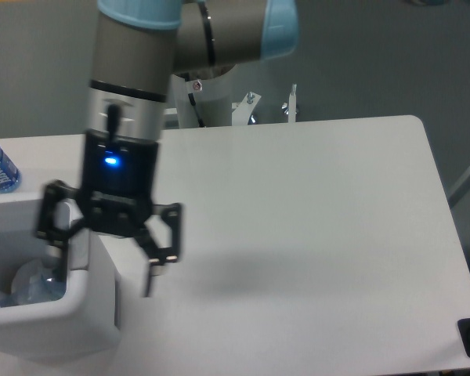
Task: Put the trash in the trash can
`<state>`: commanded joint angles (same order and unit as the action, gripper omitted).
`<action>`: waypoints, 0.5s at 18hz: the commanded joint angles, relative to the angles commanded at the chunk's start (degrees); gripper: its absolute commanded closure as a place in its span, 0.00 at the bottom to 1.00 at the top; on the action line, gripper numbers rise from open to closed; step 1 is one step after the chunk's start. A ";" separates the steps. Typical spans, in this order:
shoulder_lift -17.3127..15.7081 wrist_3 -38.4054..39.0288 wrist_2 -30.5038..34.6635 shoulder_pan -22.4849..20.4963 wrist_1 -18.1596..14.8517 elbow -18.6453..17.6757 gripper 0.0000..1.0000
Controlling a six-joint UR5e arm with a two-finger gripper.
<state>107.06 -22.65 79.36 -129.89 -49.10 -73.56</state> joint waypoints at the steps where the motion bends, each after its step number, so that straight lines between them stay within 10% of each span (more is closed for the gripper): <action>1: -1.32 -2.03 0.70 -1.14 -3.77 -0.17 0.00; 4: -4.05 -12.02 7.28 -1.77 -11.62 -2.89 0.00; 9: -5.99 -23.05 10.47 -2.91 -13.57 -6.15 0.00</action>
<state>101.07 -45.70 89.82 -132.80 -62.67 -79.72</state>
